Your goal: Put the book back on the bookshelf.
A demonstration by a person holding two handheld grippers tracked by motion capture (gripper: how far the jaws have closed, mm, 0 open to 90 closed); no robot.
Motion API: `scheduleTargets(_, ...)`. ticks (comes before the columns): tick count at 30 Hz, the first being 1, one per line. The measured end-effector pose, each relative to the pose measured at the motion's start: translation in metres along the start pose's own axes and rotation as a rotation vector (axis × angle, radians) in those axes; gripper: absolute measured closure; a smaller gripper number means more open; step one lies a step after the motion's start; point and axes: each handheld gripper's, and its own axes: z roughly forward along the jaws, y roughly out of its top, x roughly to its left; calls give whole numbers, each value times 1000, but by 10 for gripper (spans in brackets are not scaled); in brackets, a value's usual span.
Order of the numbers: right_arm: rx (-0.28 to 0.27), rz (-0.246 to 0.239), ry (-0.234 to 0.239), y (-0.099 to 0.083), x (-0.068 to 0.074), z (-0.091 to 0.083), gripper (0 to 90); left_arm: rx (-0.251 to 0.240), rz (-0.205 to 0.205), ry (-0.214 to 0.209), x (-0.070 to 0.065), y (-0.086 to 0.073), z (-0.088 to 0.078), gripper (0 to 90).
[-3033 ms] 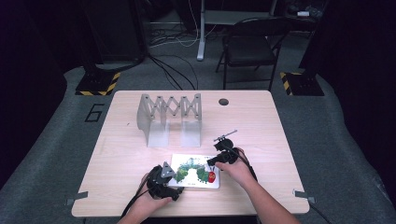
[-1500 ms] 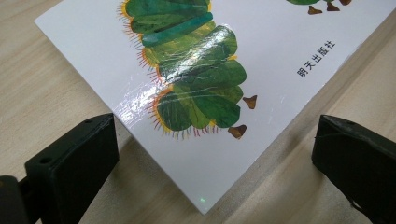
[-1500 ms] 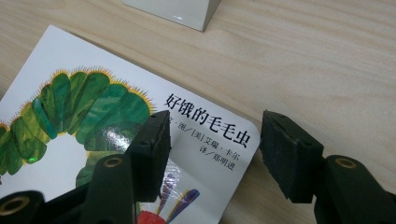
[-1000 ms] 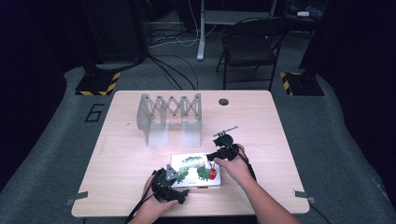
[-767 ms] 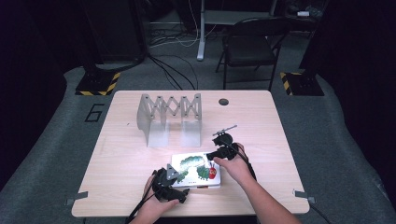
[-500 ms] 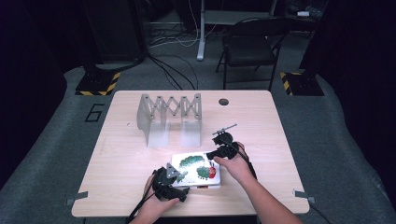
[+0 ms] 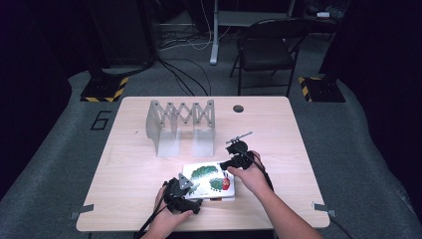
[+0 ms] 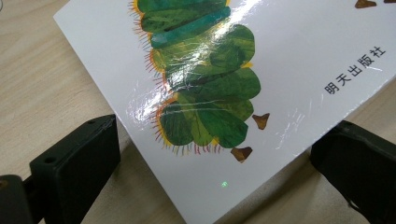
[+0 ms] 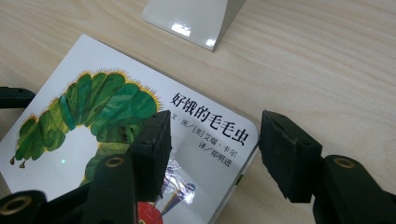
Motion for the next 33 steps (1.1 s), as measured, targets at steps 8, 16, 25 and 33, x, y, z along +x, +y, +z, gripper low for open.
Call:
scheduleTargets(8,-5,-12,-15,2,2,0,440,11,6,11,0,3,2,0)
scheduleTargets(16,-8,-11,-13,1,1,0,452,10,16,17,1,3,2,0)
scheduleTargets(25,-6,-6,-8,1,1,0,461,-3,68,46,-1,4,0,20)
scheduleTargets(33,-6,0,4,1,0,0,467,-7,78,47,-1,5,-1,29)
